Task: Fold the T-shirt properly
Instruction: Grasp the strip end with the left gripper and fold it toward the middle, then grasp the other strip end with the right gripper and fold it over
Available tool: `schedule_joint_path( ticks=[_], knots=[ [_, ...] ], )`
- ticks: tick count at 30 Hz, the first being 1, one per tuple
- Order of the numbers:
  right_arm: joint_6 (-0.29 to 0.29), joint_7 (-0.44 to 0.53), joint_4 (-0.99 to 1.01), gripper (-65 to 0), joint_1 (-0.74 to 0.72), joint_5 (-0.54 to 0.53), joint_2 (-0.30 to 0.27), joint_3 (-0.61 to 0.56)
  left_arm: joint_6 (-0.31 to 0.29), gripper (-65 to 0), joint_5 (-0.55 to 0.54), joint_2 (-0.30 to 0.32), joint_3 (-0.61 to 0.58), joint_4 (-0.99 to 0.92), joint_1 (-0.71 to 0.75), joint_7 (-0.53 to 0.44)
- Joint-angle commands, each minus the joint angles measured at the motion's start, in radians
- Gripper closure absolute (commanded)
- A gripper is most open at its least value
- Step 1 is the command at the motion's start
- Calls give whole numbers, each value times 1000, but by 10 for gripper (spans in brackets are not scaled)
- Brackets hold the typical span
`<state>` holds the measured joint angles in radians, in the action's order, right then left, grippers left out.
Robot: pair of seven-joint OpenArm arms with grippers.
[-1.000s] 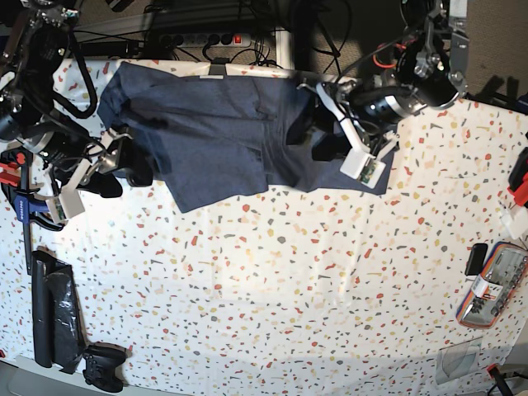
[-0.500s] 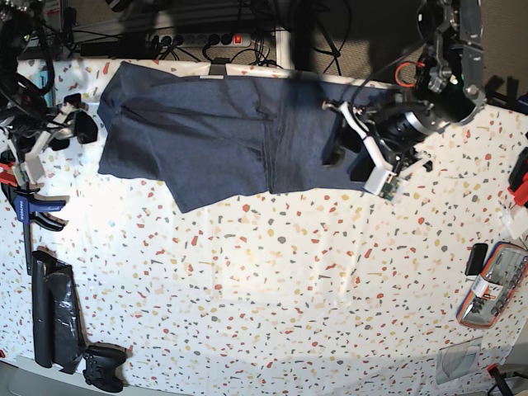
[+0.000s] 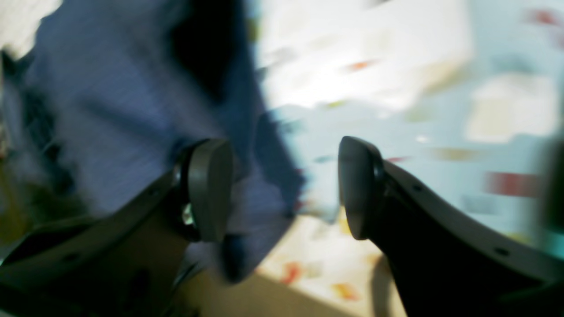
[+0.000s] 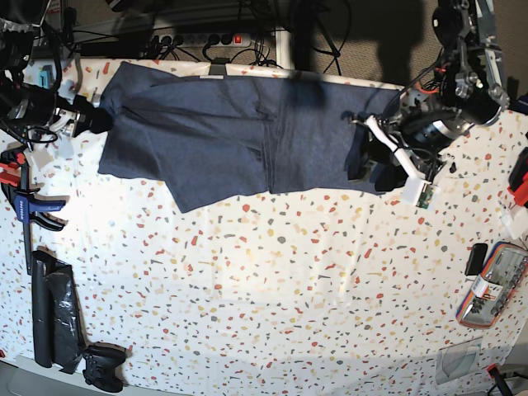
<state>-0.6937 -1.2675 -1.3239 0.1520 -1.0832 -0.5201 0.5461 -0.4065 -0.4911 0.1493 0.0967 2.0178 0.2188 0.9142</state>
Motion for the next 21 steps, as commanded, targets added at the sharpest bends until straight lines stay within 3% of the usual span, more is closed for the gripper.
schedule_joint_path(
  ticks=[1, 3, 5, 14, 19, 21],
  knots=[
    [-4, -26, -15, -376, -11, -64, -19, 5, -4, -288, -14, 1, 2, 17, -6, -33],
    [-4, -84, -15, -376, -11, -138, -17, 5, -4, -288, -14, 1, 2, 17, -6, -34],
    [-4, -80, -15, -376, -12, -151, -8, 5, -4, -288, -14, 1, 2, 17, -6, -33],
    [-4, -29, -14, -371, -25, -50, 79, 3, -4, -288, -14, 1, 2, 17, -5, -23],
    [-4, -15, -14, -216, -25, -42, 110, 3, -4, -288, -14, 1, 2, 17, -5, -18],
    [-4, 7, -14, -121, -25, -42, 106, 3, -4, -288, -14, 1, 2, 17, -5, -18]
  ],
)
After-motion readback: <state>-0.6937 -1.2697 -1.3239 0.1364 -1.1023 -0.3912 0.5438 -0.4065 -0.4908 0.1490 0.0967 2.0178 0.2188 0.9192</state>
